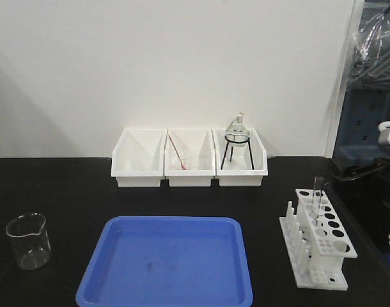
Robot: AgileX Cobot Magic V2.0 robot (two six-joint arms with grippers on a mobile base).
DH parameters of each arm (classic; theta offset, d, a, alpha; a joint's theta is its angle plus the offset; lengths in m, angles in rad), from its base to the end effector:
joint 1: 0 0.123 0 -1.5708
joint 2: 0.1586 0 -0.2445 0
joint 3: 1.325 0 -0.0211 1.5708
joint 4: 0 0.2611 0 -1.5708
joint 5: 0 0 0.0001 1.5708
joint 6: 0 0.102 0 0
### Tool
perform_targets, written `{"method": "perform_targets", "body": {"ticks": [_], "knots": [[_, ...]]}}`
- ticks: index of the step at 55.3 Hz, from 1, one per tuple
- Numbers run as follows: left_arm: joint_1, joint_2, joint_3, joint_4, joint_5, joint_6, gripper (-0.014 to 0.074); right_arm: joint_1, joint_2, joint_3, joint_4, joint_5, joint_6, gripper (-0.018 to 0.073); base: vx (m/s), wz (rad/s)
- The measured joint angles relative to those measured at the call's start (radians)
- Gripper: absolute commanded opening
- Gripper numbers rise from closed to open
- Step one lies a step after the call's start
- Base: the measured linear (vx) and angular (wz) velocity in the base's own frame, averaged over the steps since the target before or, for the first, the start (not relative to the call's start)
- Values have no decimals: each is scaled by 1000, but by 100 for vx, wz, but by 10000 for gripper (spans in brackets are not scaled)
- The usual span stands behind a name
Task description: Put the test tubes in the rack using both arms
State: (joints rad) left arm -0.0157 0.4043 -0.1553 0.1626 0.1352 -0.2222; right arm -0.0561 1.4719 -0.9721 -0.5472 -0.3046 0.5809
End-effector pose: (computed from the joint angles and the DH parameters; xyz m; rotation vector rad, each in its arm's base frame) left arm 0.1519 -0.0001 0.2025 -0.0574 1.8652 -0.0327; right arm 0.3622 -0.0044 0.2665 -0.0209 1.7209 0.1335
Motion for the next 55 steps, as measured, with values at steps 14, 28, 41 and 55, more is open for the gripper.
{"method": "perform_targets", "body": {"ticks": [14,28,41,55], "knots": [[0,-378,182,-114,3,195,-9,0,0,0,0,0,0,590,0,0],[0,-416,183,-132,39,199,-9,0,-1,3,0,0,0,589,0,0],[0,-416,183,-133,42,199,-9,0,-1,5,0,0,0,580,0,0],[0,-416,183,-134,42,201,-9,0,-1,5,0,0,0,580,0,0]]}}
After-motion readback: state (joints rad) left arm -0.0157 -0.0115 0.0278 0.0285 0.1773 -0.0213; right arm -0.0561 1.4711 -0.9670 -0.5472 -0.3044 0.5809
